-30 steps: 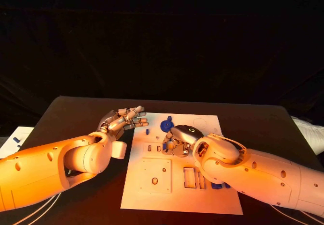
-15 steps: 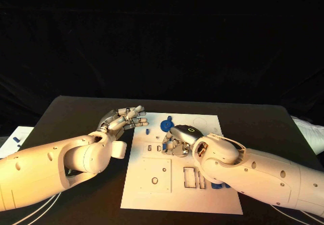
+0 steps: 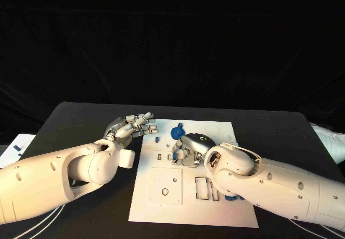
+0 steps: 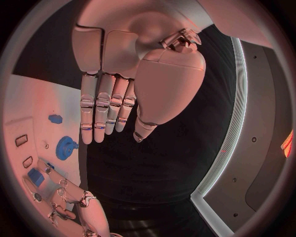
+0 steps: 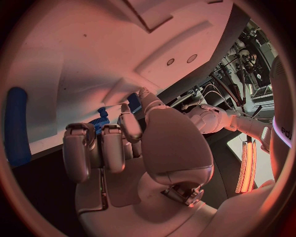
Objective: Assemble the parts on the task board
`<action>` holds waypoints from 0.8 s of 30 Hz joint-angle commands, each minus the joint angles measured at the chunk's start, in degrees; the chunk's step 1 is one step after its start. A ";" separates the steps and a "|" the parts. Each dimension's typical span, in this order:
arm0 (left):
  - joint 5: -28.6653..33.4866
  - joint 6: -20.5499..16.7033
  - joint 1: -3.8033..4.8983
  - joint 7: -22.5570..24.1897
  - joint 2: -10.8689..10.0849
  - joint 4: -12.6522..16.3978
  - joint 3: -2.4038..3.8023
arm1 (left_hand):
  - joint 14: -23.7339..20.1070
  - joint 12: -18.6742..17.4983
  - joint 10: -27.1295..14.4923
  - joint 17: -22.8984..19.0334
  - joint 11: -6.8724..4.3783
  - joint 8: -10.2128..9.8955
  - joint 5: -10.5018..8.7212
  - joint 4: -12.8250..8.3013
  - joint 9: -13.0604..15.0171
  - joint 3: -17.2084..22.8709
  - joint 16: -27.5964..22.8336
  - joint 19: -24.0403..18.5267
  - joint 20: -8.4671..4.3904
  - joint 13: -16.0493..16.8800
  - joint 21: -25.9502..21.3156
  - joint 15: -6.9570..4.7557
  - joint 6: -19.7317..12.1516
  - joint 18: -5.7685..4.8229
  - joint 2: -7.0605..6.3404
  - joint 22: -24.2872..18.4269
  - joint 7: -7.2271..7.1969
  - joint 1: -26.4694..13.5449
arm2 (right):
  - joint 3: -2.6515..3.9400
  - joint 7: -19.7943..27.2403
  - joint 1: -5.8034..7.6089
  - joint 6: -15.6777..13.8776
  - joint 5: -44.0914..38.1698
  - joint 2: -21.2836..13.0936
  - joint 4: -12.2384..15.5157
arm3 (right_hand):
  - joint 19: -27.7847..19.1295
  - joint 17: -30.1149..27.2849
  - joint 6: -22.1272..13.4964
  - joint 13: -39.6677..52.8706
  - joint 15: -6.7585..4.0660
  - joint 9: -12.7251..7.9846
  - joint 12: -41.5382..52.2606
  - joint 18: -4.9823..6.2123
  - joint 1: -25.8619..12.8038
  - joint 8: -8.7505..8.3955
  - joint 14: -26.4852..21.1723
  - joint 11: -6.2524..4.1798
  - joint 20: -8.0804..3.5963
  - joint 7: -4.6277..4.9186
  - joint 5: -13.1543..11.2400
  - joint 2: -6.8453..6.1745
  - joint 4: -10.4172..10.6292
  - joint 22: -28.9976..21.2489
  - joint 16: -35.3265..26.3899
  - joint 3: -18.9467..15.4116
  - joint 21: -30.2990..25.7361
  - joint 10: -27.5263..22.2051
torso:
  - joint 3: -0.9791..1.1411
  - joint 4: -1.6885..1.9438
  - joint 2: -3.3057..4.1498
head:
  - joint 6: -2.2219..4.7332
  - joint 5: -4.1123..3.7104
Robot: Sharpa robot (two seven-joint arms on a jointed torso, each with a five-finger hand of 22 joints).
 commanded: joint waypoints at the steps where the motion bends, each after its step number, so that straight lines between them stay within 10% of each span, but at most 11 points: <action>1: 0.09 1.05 0.07 0.52 0.13 0.03 0.05 | 0.32 -0.26 0.00 0.08 0.33 -0.34 0.06 -0.25 -0.05 -0.10 -0.29 0.39 -0.14 -0.07 0.04 -0.10 0.35 0.63 0.06 -0.06 -0.06 0.58 | -0.30 -1.59 -0.39 -0.76 -0.31 -0.13 -0.21 | -0.05 5.28 -0.91 -0.28 0.46 -0.35 -0.40 -0.36 -0.25 -0.09 3.98 0.05 0.51 0.12 0.39 -0.47 0.45 5.95 -0.30 -0.78 -0.37 -0.56 | 0.03 -0.01 0.00 | 0.02 -0.04; 12: -0.05 1.43 0.06 -0.40 0.34 -0.31 0.04 | 1.47 -0.32 0.33 0.48 0.19 -0.47 0.03 -0.66 -0.02 -0.09 0.05 1.10 -0.34 -0.04 0.33 -0.38 0.66 0.71 0.16 -0.01 -0.13 0.56 | -0.12 4.41 -0.66 -10.65 2.17 -1.69 2.10 | -0.17 5.04 -1.14 -0.28 0.54 -0.40 -0.24 -0.31 0.03 0.14 3.94 0.10 0.66 0.16 1.59 -0.62 1.20 5.77 -0.48 -1.43 -0.50 -0.51 | 0.13 -0.01 -0.02 | 0.14 -0.04; 18: -5.49 3.38 0.09 -6.39 0.38 -1.00 0.04 | 11.76 1.68 6.56 4.74 -2.24 0.13 0.04 -0.59 0.18 -0.15 4.95 8.98 -3.44 0.66 5.48 -3.54 3.79 0.85 0.36 2.34 -1.57 -0.51 | 1.09 18.43 0.03 -13.28 13.65 -4.69 3.76 | -1.37 4.39 -3.32 -0.83 0.91 -0.85 -0.89 0.06 0.61 -0.21 3.73 0.59 0.94 0.75 2.73 -0.28 2.15 4.23 -0.97 -2.06 -1.36 -1.11 | 0.11 -0.14 -0.19 | 0.39 0.08; 21: -11.81 5.28 0.39 -13.34 0.42 -1.50 0.05 | 23.93 3.76 13.23 10.70 -5.10 0.85 -0.02 0.48 0.45 -0.15 13.15 17.63 -6.83 1.75 12.89 -7.10 6.58 0.84 0.02 6.16 -3.99 -1.63 | 1.52 24.57 1.67 -10.45 23.18 -7.36 4.86 | -3.81 1.64 -4.23 -3.18 1.11 -0.96 -4.13 0.80 1.07 -0.18 2.95 0.83 1.16 1.01 2.86 0.15 2.38 1.10 -2.82 -2.82 -3.12 -3.10 | 0.29 -0.32 -0.44 | 0.43 0.31; 24: -17.49 7.12 1.19 -20.22 0.58 -1.87 0.07 | 25.63 5.41 18.30 38.79 -6.66 0.86 0.04 1.47 0.73 0.31 42.15 24.14 -9.24 3.70 29.18 -9.12 8.31 -1.15 -0.64 22.88 -5.52 -2.02 | 1.68 26.94 3.18 -8.96 29.80 -9.95 5.98 | -4.72 0.69 -4.68 -4.00 1.19 -0.99 -5.16 1.08 1.45 -0.16 2.68 0.92 1.24 1.11 2.74 0.44 2.38 -0.13 -3.56 -3.27 -3.88 -3.75 | 0.50 -0.50 -0.72 | 0.35 0.42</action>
